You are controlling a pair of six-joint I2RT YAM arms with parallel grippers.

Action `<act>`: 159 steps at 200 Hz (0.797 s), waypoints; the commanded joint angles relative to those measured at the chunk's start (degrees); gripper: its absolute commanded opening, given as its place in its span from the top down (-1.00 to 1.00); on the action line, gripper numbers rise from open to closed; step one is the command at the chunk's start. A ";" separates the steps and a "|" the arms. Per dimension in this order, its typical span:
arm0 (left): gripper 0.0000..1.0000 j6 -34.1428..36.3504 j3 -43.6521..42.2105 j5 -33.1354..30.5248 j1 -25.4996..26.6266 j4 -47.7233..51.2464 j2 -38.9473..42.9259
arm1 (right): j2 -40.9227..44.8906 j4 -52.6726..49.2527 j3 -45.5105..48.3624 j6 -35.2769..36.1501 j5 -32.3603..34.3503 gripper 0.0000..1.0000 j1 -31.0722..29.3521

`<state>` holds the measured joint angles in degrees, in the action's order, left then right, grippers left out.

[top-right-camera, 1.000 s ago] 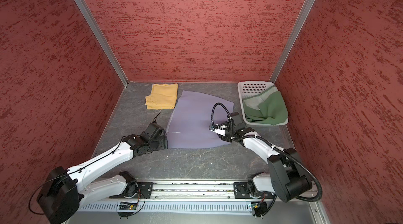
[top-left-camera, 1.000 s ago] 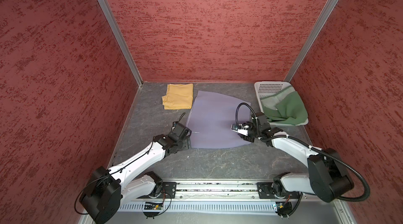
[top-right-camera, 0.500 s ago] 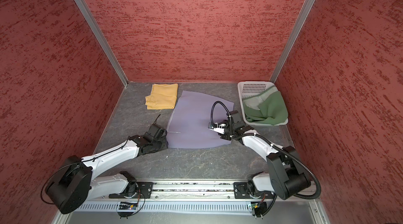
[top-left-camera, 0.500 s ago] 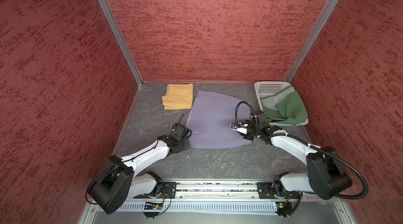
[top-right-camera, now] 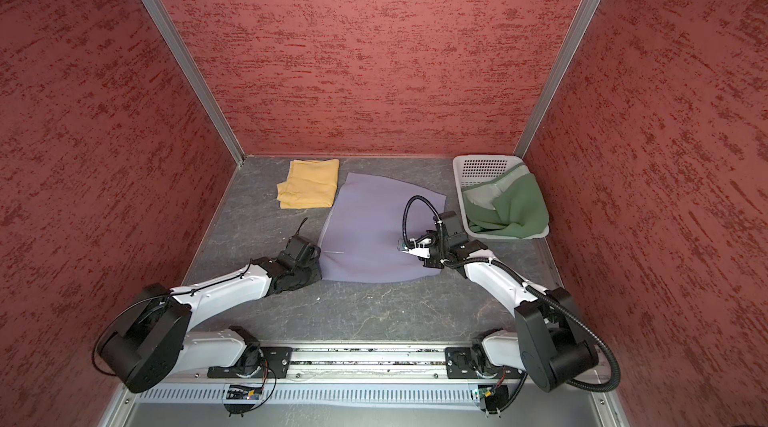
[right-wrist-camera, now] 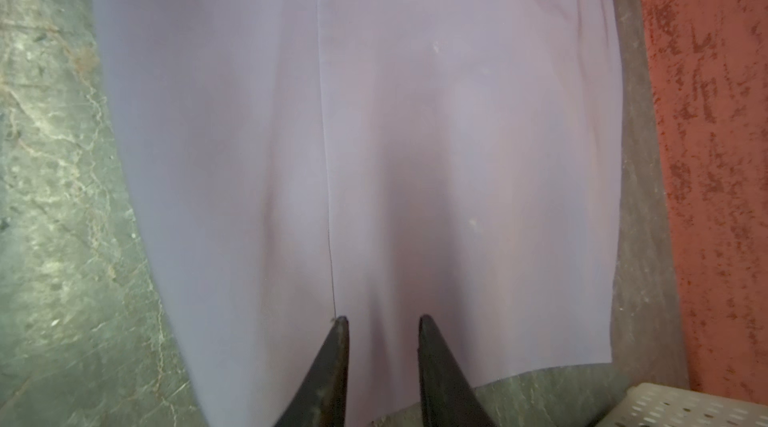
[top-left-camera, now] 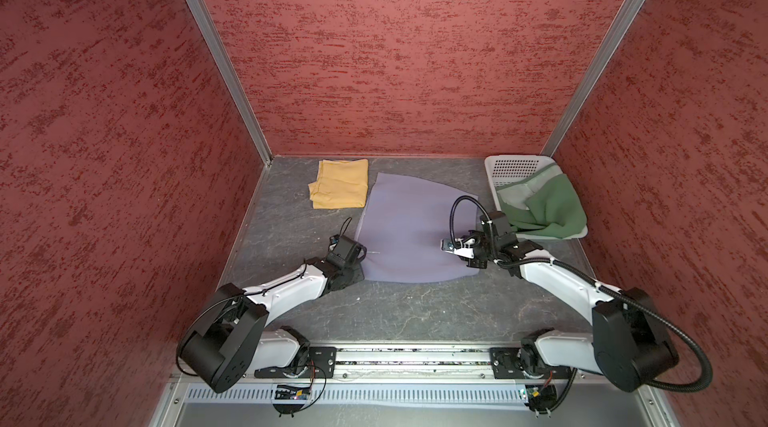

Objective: Fold and stack the skirts
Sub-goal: 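Move both grippers to the skirt's near edge and grasp its corners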

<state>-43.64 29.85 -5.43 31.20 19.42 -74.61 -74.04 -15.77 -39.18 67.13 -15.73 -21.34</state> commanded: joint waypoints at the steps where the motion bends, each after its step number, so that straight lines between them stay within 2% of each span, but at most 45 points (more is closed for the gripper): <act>1: 1.00 0.23 -1.41 0.31 -0.59 1.12 0.49 | 2.41 -1.89 0.52 5.38 0.74 0.41 -1.18; 34: 1.00 2.97 0.55 0.58 -2.25 5.47 5.75 | 4.63 -2.47 1.90 6.89 2.89 0.41 -4.27; 88: 1.00 7.10 4.62 -4.13 -3.94 14.86 10.84 | 4.64 -12.68 -0.12 9.68 7.03 0.49 -8.88; 159: 1.00 8.26 1.45 -4.50 -4.42 10.69 9.50 | 6.65 -19.52 3.39 8.70 6.10 0.65 -13.44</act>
<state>-36.75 32.16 -9.13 27.00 31.62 -64.42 -68.51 -31.27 -37.32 75.53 -8.73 -33.69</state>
